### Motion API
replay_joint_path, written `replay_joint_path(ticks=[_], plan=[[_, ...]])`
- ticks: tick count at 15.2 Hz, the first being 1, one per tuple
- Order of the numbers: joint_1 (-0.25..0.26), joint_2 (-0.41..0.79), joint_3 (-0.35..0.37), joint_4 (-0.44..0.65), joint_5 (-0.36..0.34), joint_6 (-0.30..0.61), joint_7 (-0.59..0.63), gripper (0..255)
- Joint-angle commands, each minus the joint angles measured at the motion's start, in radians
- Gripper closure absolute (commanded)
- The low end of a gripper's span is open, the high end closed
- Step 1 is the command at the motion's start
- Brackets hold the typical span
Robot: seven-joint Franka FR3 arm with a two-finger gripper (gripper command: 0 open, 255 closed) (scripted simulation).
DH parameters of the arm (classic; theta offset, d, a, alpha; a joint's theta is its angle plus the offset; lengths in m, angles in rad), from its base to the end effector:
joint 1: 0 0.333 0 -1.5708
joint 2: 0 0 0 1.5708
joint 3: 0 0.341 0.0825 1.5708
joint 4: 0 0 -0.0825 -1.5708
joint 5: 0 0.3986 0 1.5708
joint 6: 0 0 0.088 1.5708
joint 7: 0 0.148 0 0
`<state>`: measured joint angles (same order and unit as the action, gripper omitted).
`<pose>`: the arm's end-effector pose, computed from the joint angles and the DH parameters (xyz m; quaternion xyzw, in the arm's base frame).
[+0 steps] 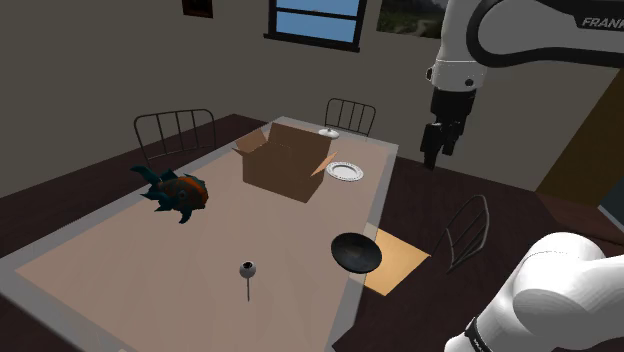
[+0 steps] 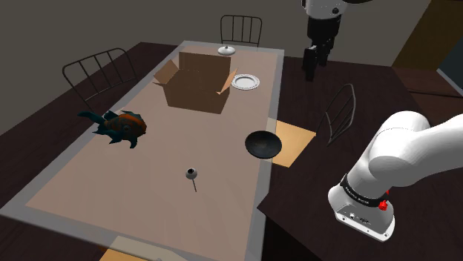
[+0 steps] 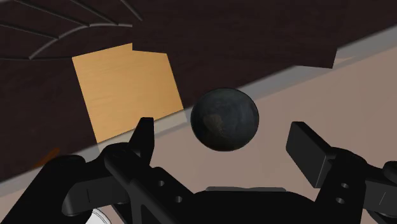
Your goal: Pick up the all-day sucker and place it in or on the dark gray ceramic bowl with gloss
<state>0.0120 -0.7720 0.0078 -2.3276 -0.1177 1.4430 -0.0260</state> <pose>0.2896 -0.0122 0.5677 0.9964 0.0174 -0.0564 0.0611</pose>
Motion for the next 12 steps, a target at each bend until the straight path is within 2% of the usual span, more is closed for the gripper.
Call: replay_joint_path(ticks=[1, 12], plan=[[0.000, 0.000, 0.000, 0.000, 0.000, 0.000, 0.000, 0], [0.061, 0.209, 0.180, -0.039, 0.125, 0.226, 0.226, 0]])
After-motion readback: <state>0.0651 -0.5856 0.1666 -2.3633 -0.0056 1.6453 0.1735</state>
